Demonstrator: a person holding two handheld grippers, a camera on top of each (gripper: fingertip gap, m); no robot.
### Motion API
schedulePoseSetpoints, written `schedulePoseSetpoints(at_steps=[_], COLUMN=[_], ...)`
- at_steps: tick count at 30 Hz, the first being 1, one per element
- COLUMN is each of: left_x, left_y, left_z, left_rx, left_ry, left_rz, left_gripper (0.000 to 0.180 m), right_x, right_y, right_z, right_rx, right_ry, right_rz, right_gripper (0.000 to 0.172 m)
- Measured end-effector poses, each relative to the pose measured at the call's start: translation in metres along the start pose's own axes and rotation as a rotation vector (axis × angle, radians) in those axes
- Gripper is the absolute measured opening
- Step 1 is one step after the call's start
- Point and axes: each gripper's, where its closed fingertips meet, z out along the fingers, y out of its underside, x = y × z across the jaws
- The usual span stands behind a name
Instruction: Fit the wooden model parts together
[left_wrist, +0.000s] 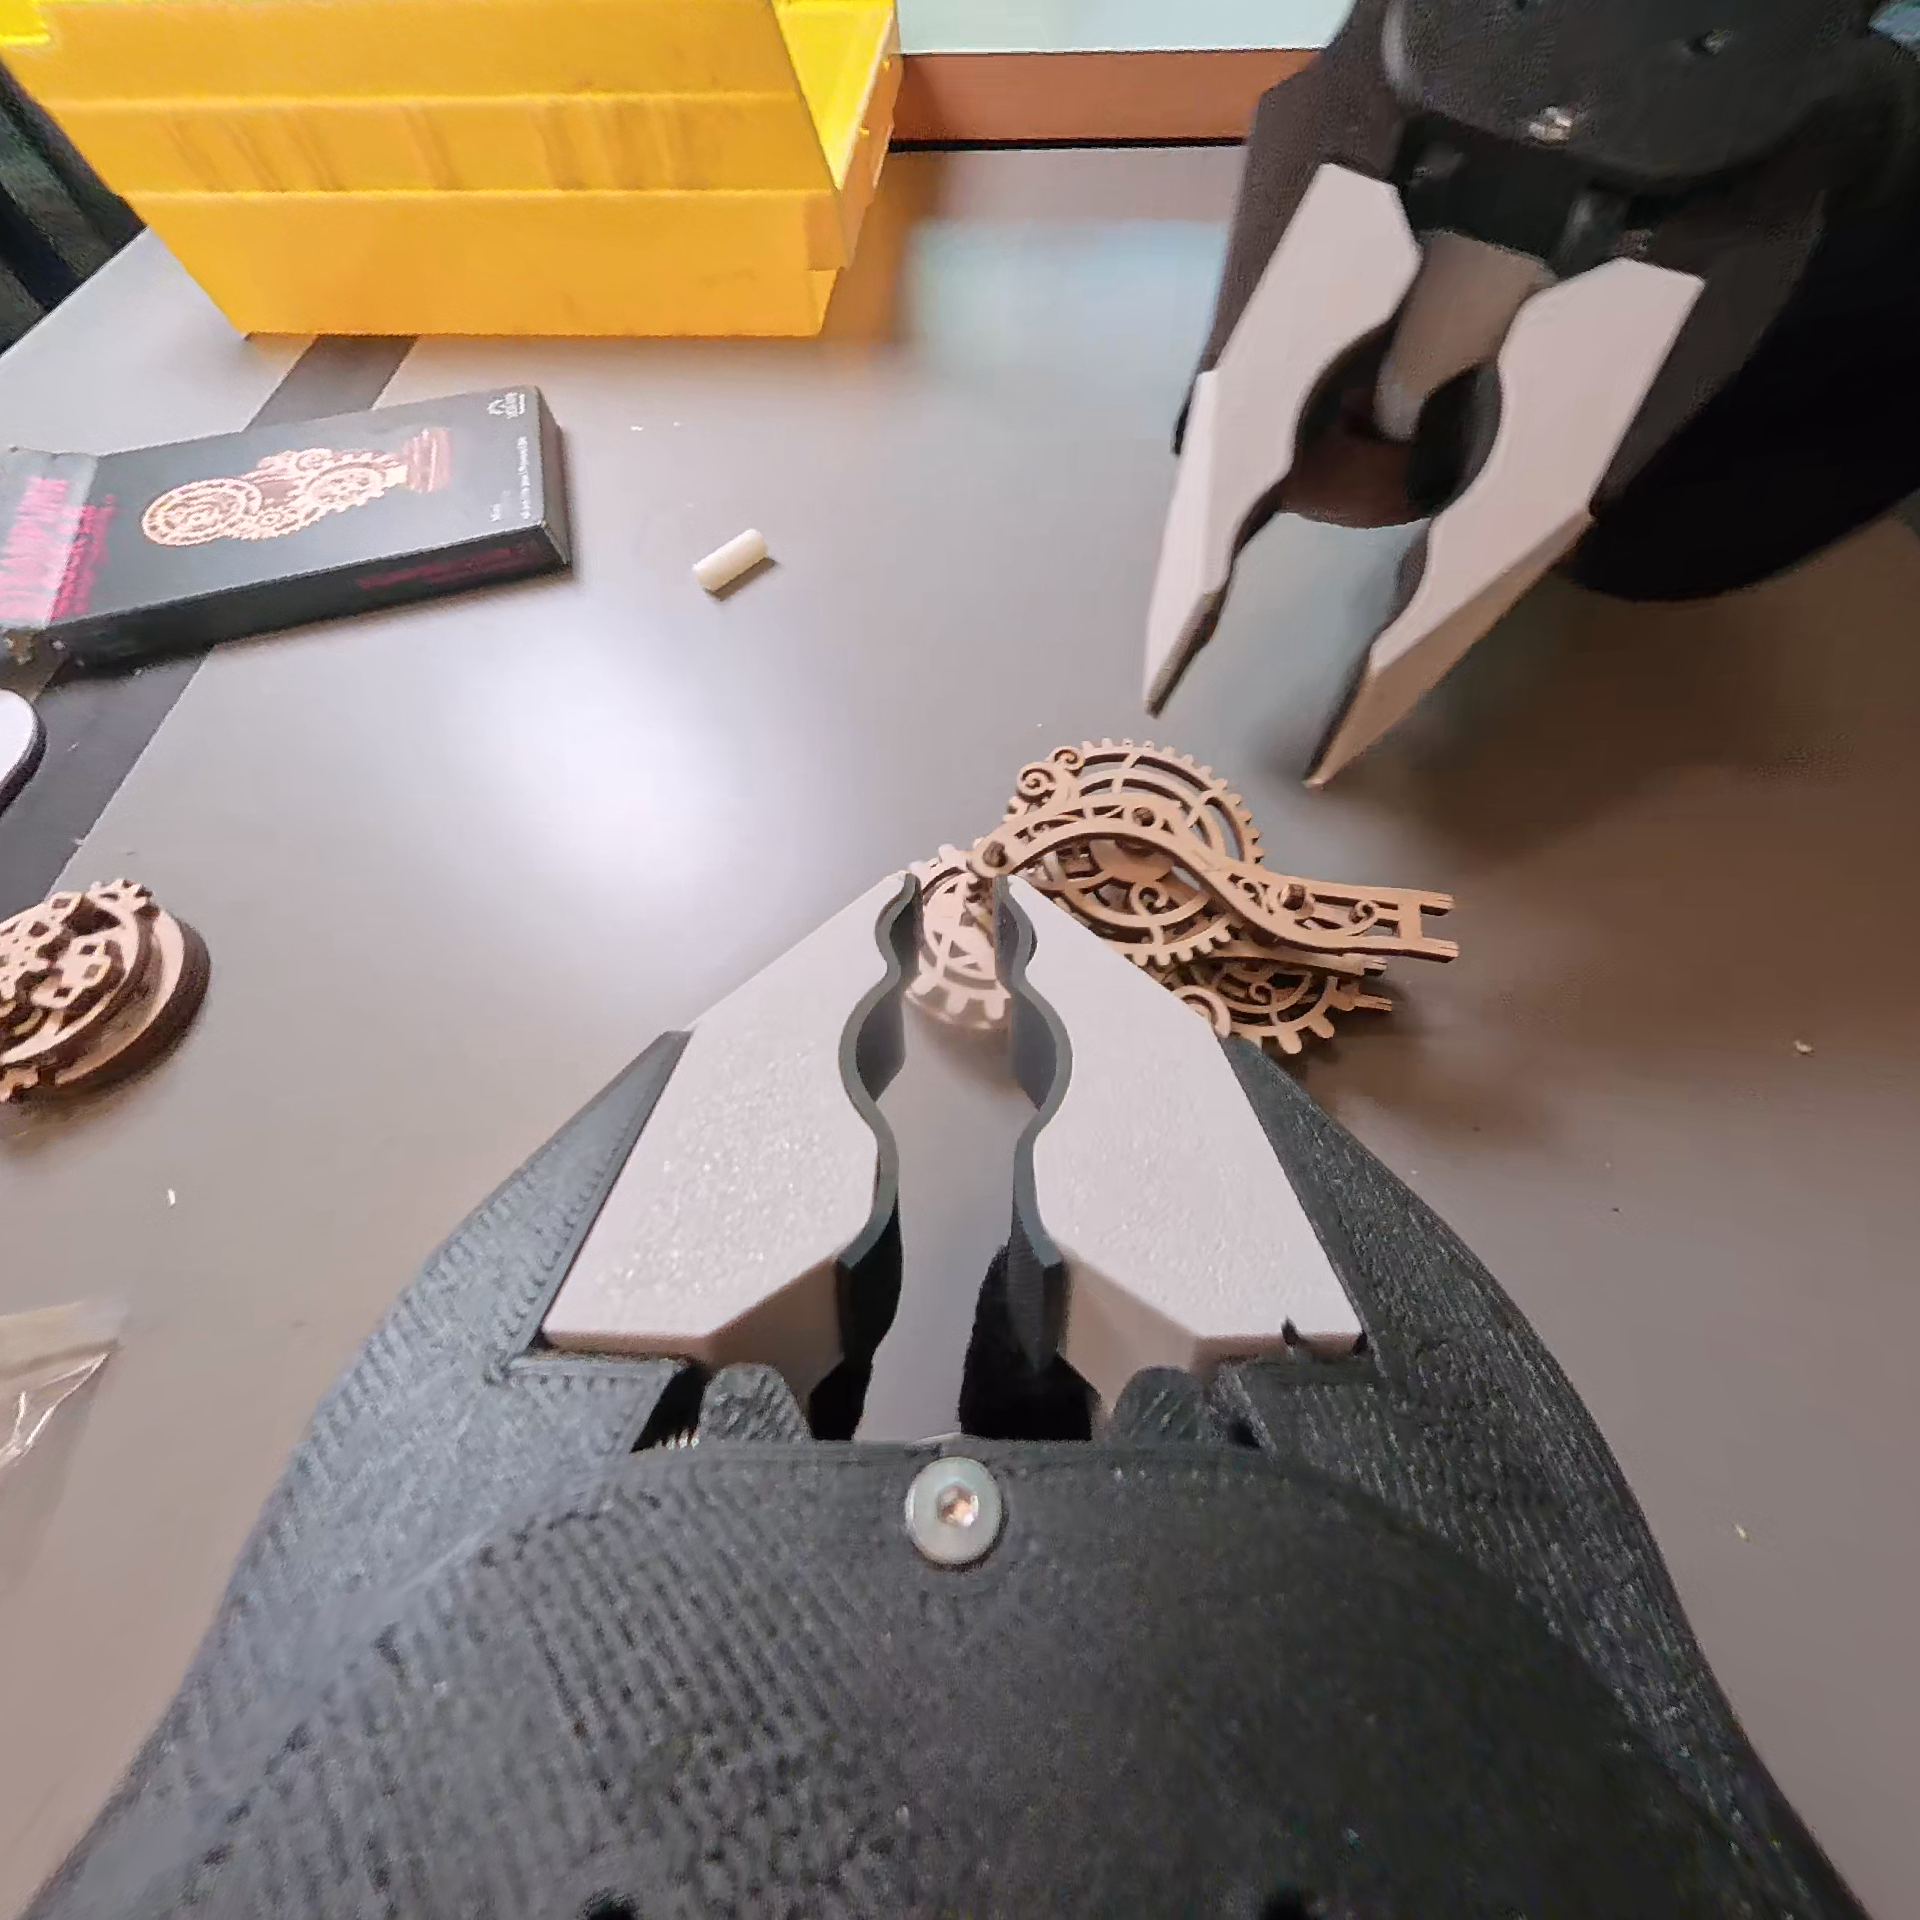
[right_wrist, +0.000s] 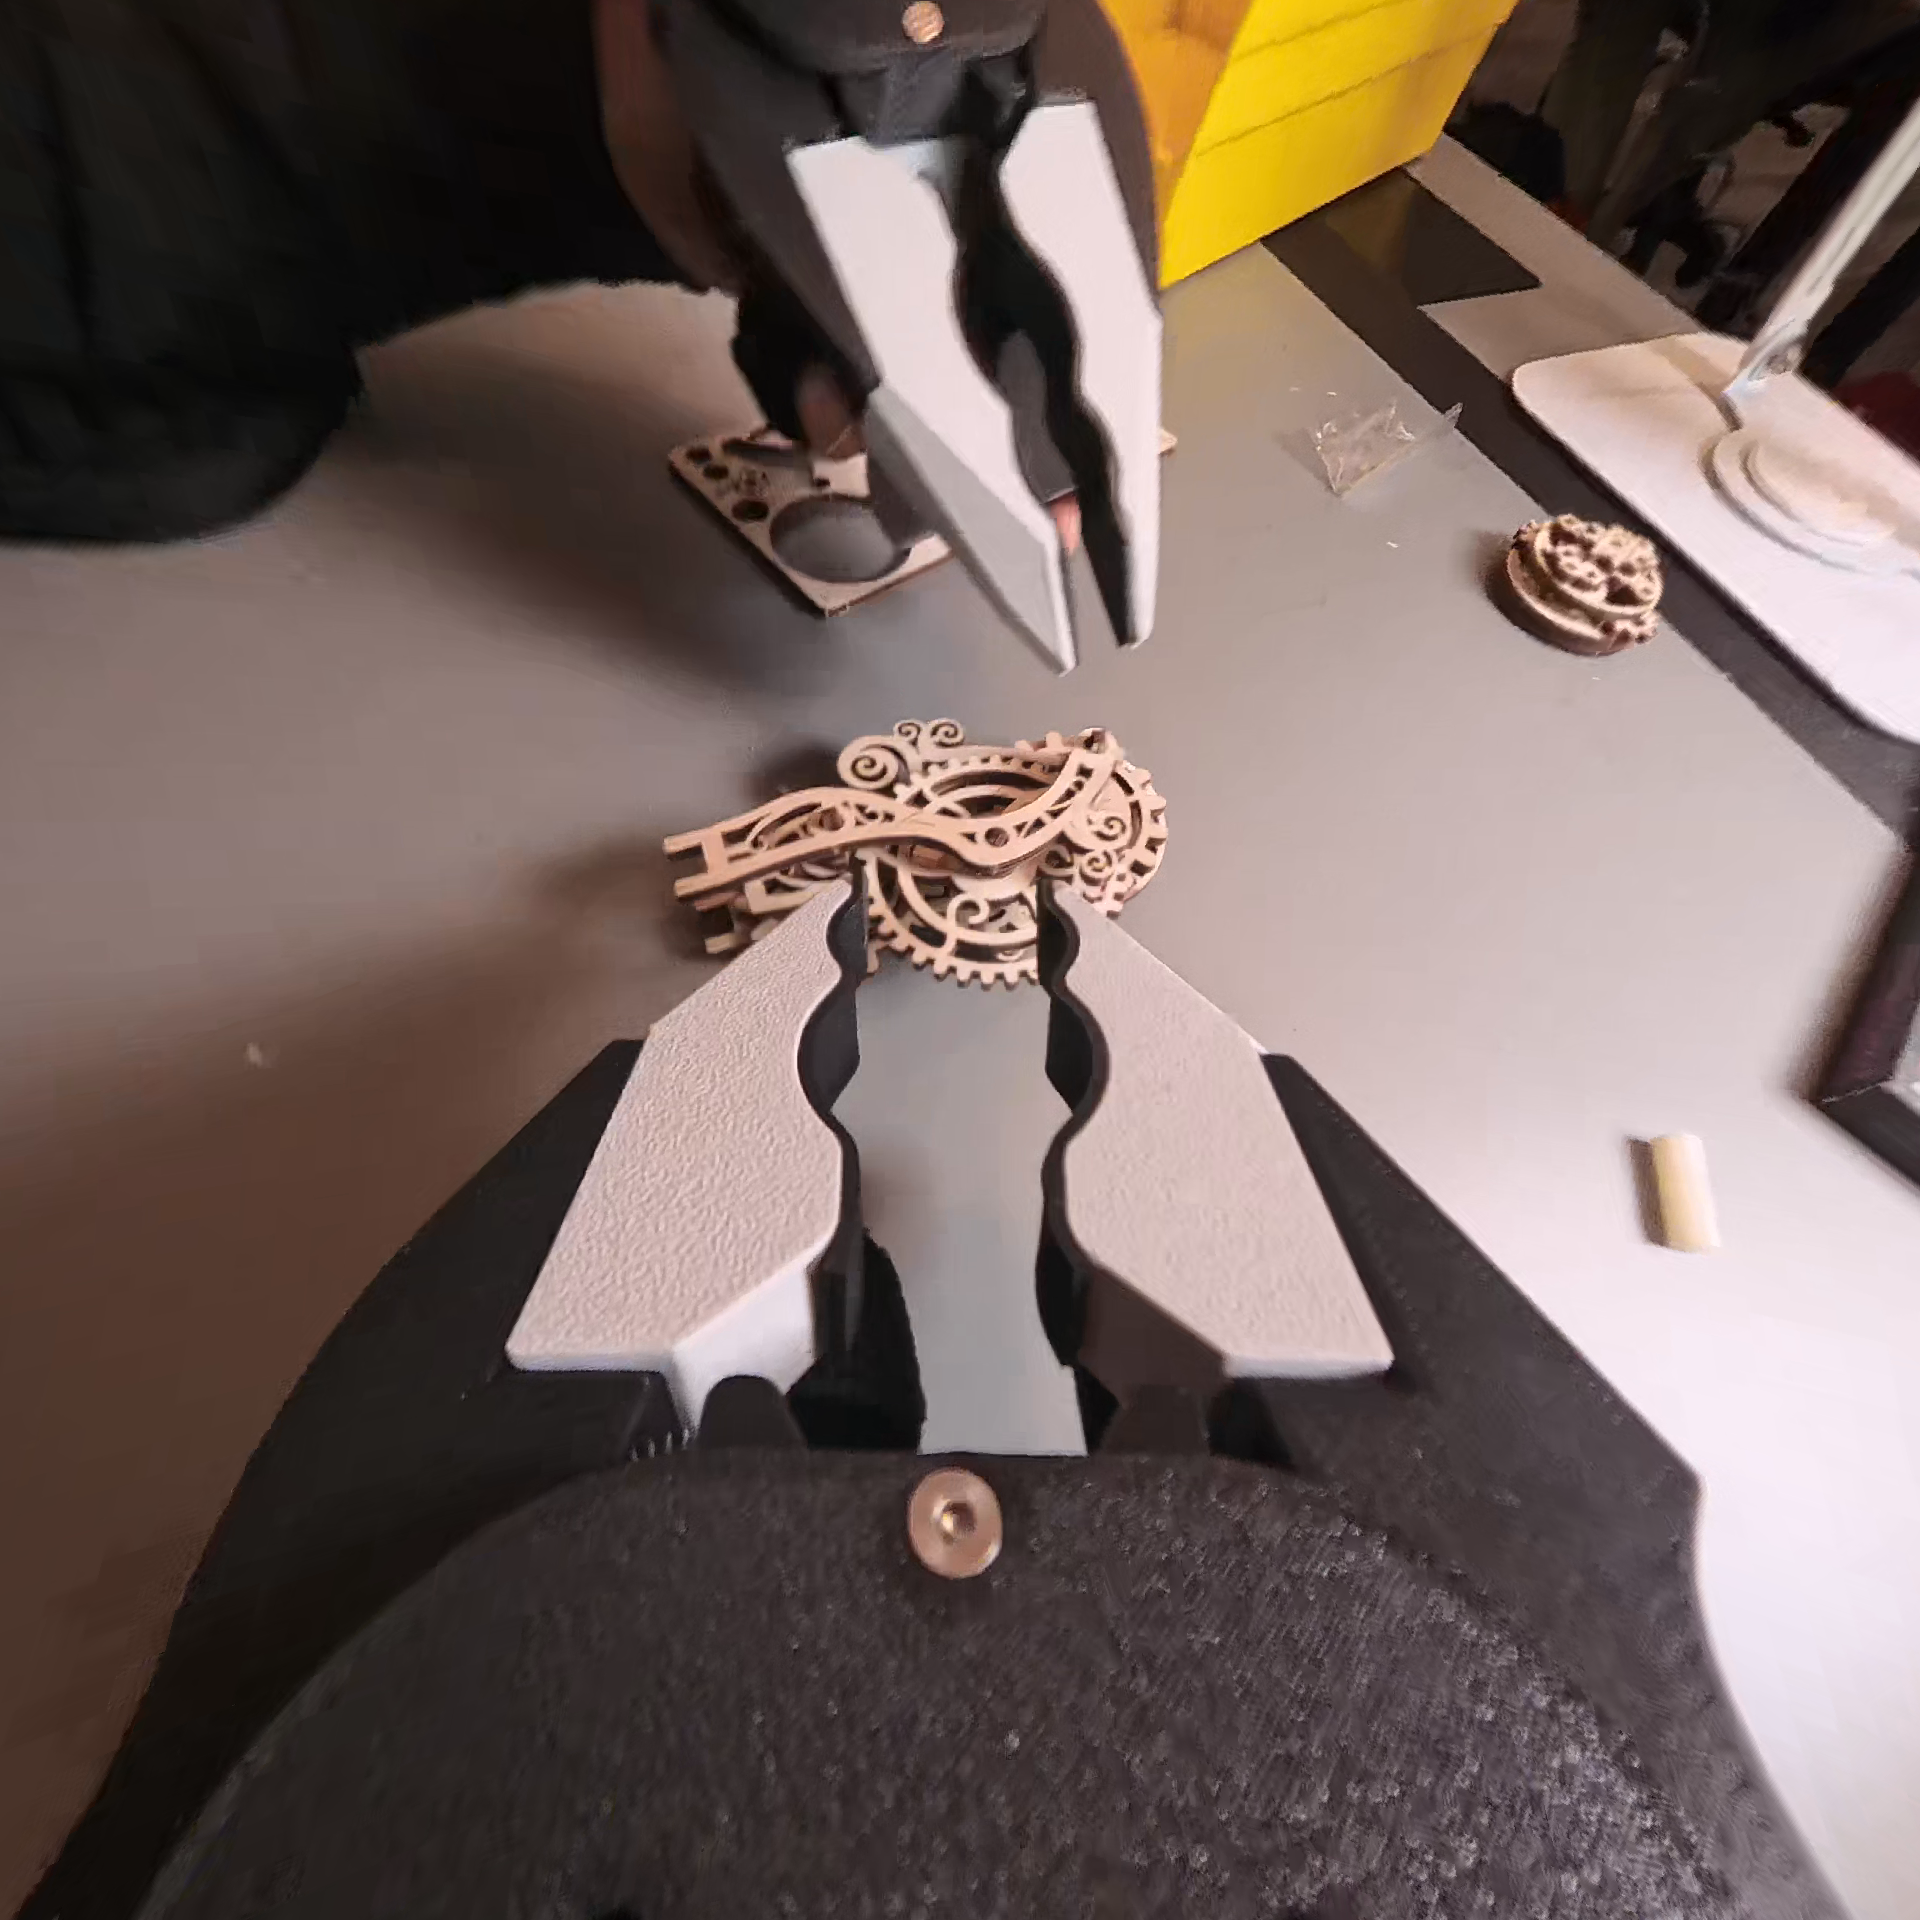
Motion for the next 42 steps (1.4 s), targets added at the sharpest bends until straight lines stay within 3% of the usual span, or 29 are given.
schedulePoseSetpoints(at_steps=[4,10,18,20,22,26,29,36,42], left_x=[-0.008,-0.009,-0.007,-0.008,-0.007,-0.003,-0.002,-0.001,0.001], left_y=[0.009,0.012,0.012,0.012,0.013,0.019,0.023,0.036,0.041], left_z=[-0.001,0.0,0.0,0.0,0.0,0.002,0.004,0.014,0.015], left_rx=[-0.007,-0.017,-0.017,-0.019,-0.022,-0.05,-0.077,-0.153,-0.18], left_ry=[-0.019,-0.017,-0.009,-0.009,-0.002,0.019,0.01,-0.008,-0.001], left_rz=[-0.04,-0.046,-0.05,-0.047,-0.046,-0.034,0.002,0.032,0.032], left_gripper=[0.014,0.015,0.016,0.019,0.027,0.048,0.058,0.06,0.053], right_x=[-0.005,0.001,0.064,0.07,0.057,0.014,0.009,0.008,0.015], right_y=[0.006,0.018,0.04,0.038,0.029,0.026,0.033,0.048,0.048], right_z=[0.006,0.011,-0.007,-0.015,-0.021,-0.019,-0.008,0.006,0.01], right_rx=[-0.065,-0.127,-0.189,-0.148,-0.083,-0.099,-0.18,-0.305,-0.312], right_ry=[0.088,0.129,0.336,0.315,0.192,-0.019,0.051,0.105,0.132], right_rz=[-0.2,-0.272,-0.184,-0.112,-0.009,0.117,0.051,0.073,0.073], right_gripper=[0.023,0.015,0.005,0.006,0.011,0.042,0.045,0.049,0.036])
